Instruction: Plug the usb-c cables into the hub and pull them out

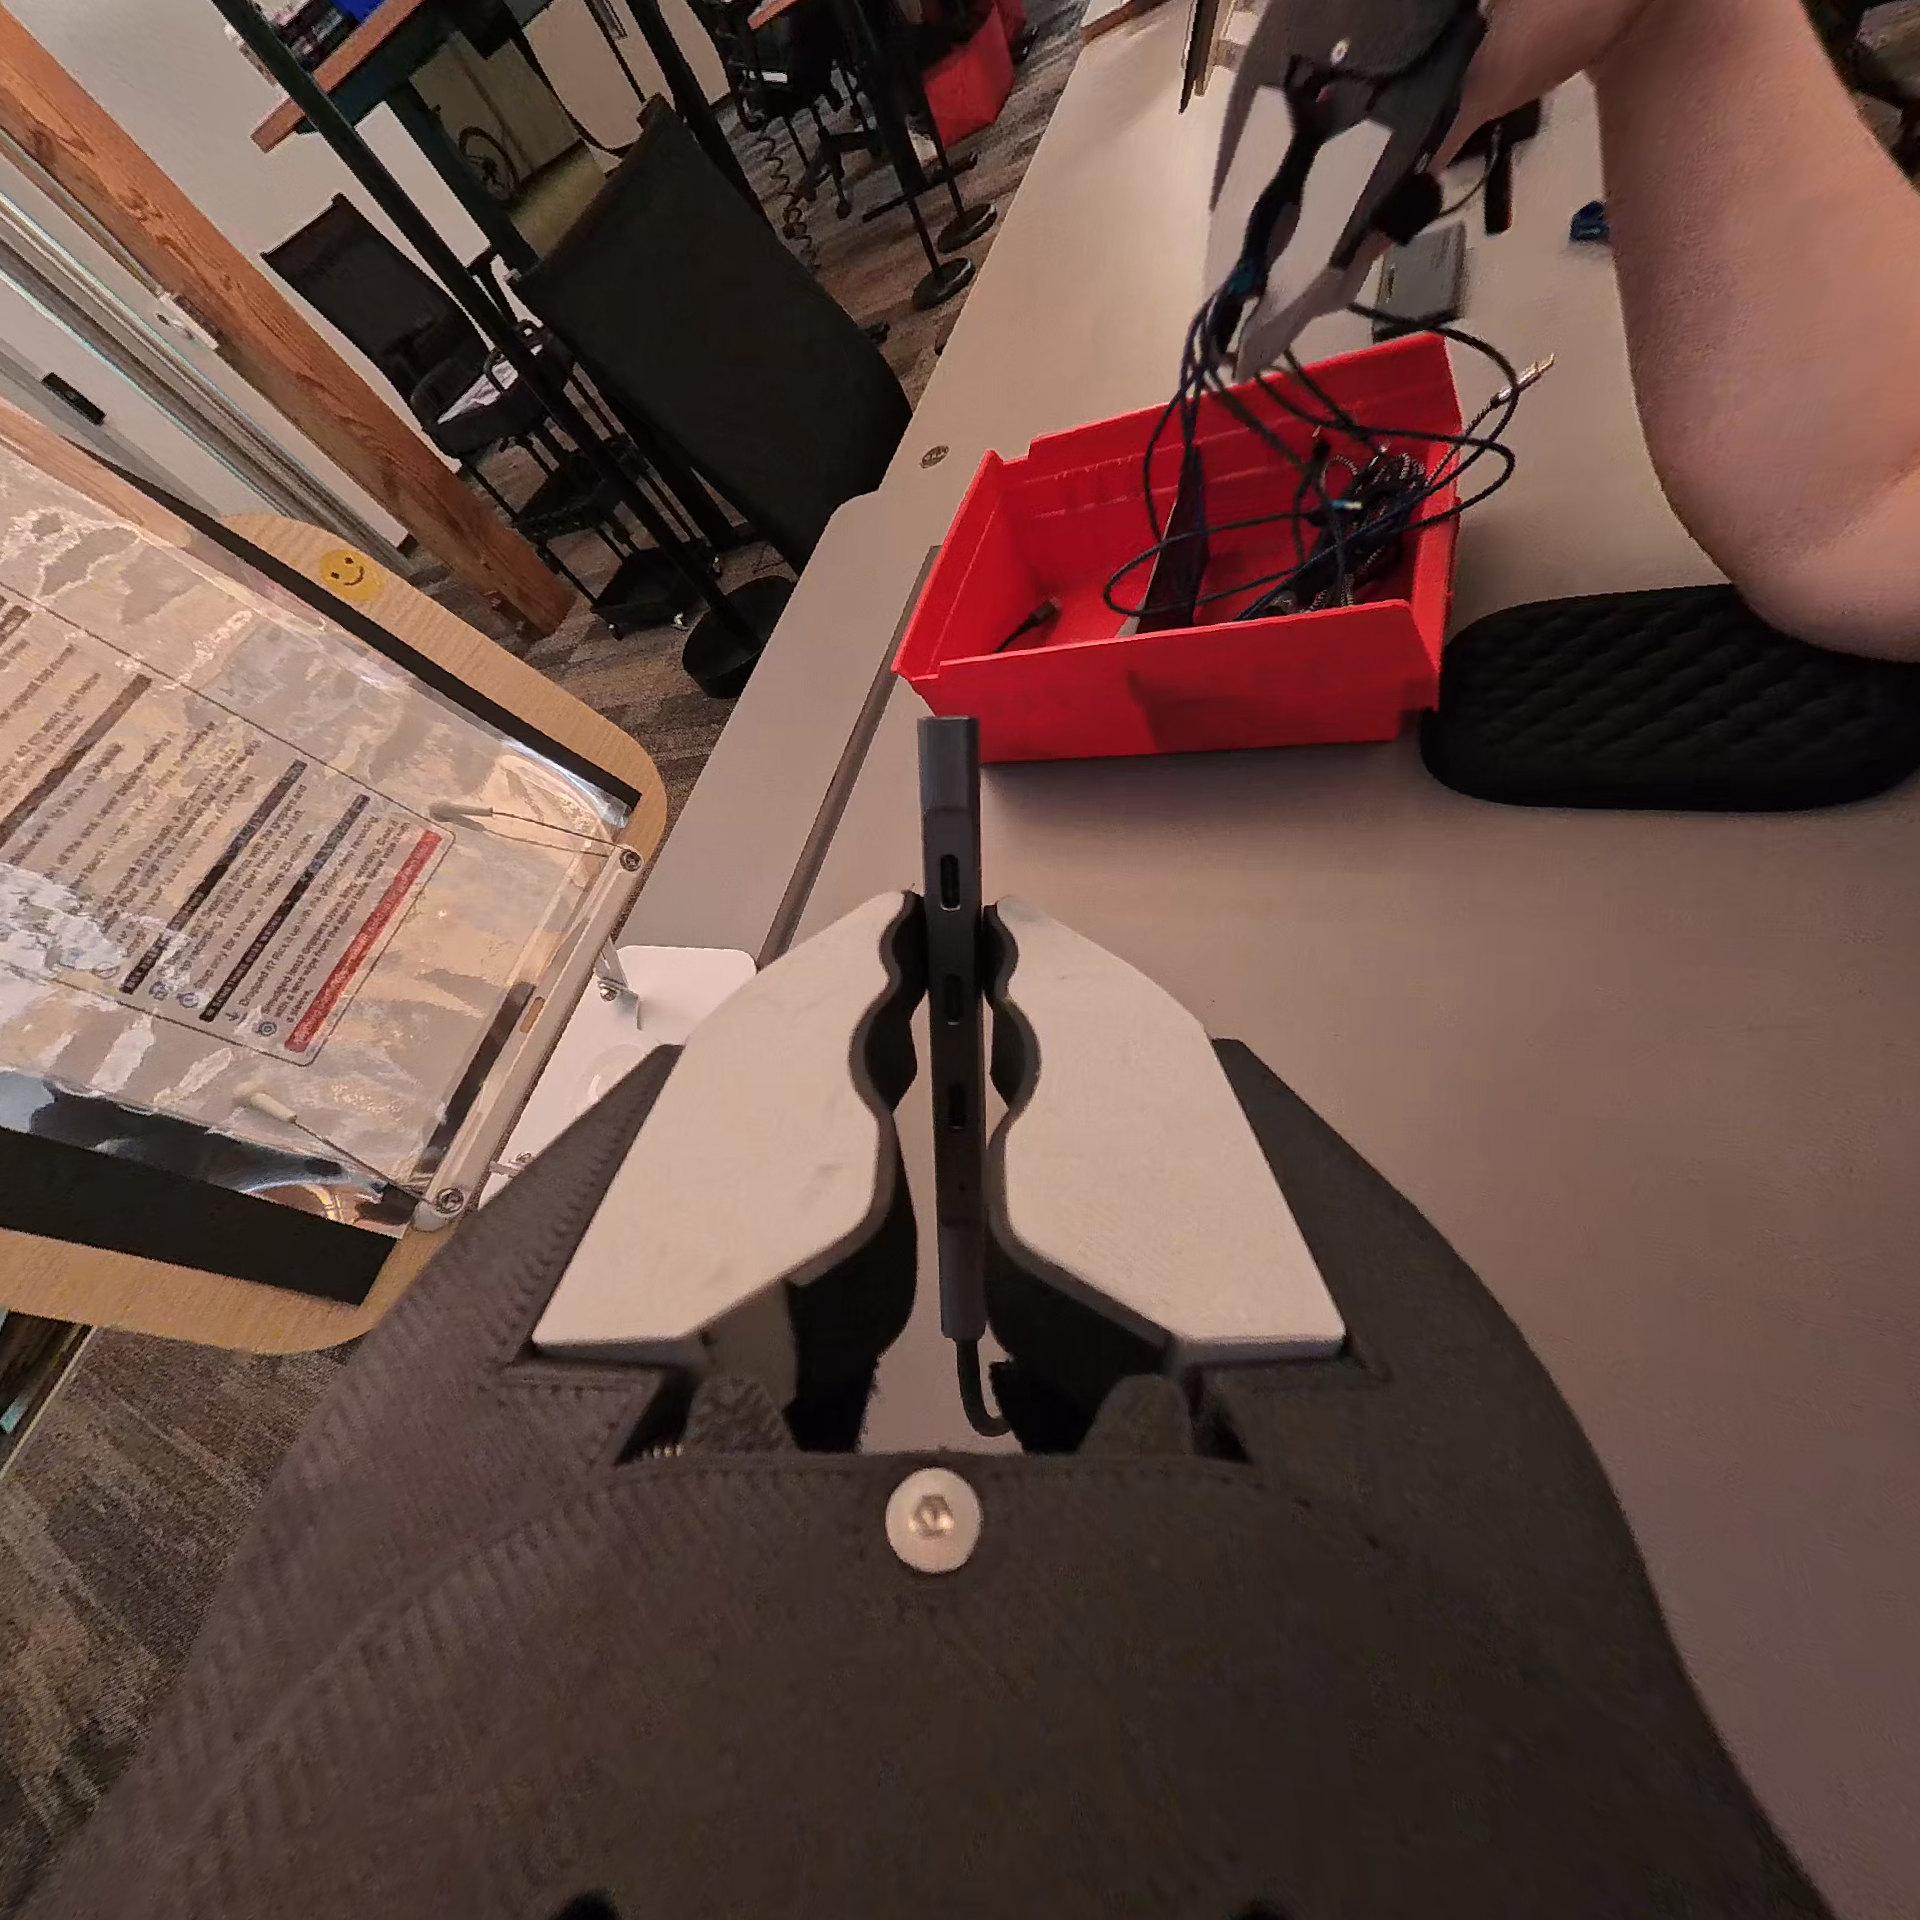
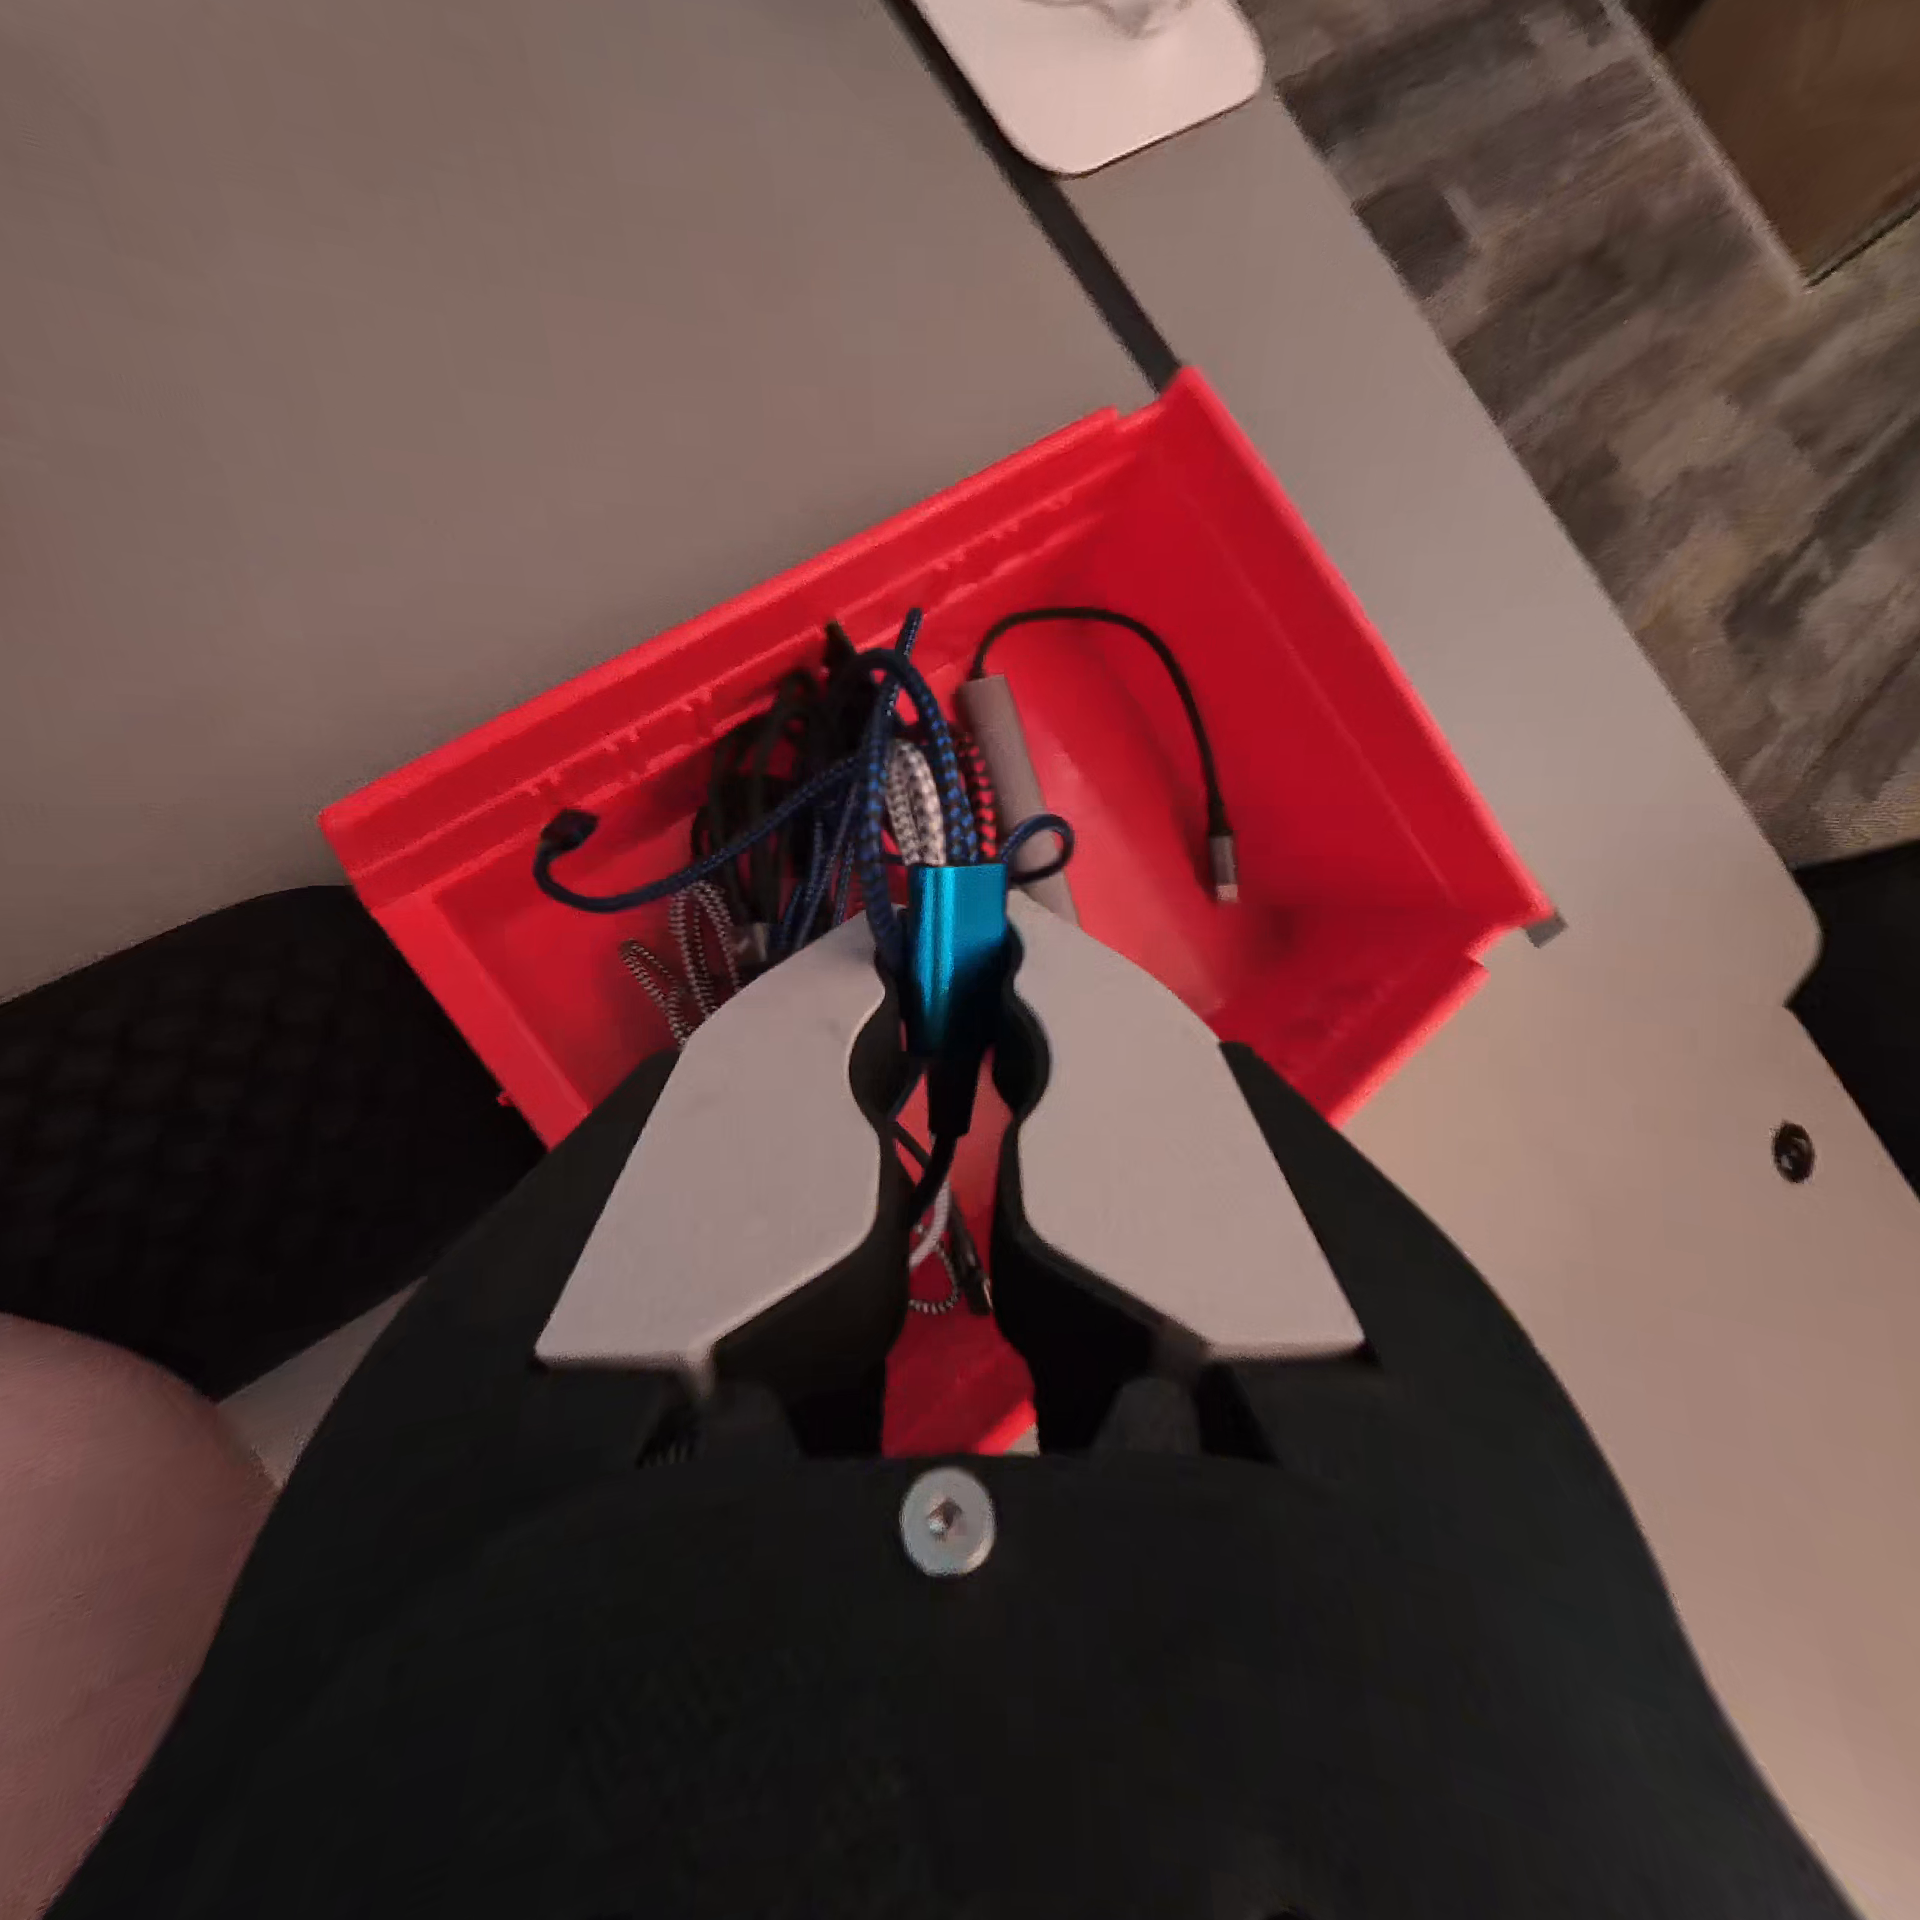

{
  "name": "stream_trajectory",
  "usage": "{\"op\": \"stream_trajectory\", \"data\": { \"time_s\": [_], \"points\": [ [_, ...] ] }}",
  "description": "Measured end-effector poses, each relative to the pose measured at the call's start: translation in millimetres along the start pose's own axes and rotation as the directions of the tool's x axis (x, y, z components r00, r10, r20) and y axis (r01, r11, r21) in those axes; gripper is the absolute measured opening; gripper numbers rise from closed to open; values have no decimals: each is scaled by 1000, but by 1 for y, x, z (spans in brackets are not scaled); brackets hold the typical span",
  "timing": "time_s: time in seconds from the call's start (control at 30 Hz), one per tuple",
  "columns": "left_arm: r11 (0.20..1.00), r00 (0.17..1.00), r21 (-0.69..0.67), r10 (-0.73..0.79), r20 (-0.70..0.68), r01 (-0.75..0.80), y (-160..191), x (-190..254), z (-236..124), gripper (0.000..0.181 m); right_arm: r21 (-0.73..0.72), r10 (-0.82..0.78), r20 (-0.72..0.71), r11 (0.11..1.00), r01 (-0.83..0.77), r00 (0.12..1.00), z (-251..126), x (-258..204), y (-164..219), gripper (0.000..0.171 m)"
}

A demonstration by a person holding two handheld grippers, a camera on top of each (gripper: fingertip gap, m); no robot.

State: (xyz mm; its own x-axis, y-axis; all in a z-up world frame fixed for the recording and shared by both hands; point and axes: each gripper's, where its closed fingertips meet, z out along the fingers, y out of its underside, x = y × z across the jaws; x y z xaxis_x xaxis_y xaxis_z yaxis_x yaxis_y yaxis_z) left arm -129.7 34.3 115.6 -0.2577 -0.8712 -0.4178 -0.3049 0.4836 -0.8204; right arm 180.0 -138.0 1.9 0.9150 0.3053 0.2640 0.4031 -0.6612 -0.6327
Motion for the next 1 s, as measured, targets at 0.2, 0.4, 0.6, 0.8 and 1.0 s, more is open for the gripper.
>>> {"op": "stream_trajectory", "data": {
  "time_s": [0.2,0.4,0.6,0.8,1.0],
  "points": [
    [1000,1000,-6,14,-5,-14,-2,4,3,8,-165,-110,-123,982,89,986,15,13,-10,12],
    [1000,1000,6,11,2,-11,-3,2,-2,8,-231,-203,-443,967,108,873,-58,28,-5,12],
    [1000,1000,11,10,6,-10,-4,2,-3,8,-309,-295,-343,932,189,892,-42,13,5,11],
    [1000,1000,3,18,-5,-18,-5,7,2,8,-335,-272,122,894,297,955,55,-26,14,12],
    [1000,999,6,12,-36,-12,-7,12,11,8,-382,-164,290,884,271,943,95,-46,18,13]
  ]
}}
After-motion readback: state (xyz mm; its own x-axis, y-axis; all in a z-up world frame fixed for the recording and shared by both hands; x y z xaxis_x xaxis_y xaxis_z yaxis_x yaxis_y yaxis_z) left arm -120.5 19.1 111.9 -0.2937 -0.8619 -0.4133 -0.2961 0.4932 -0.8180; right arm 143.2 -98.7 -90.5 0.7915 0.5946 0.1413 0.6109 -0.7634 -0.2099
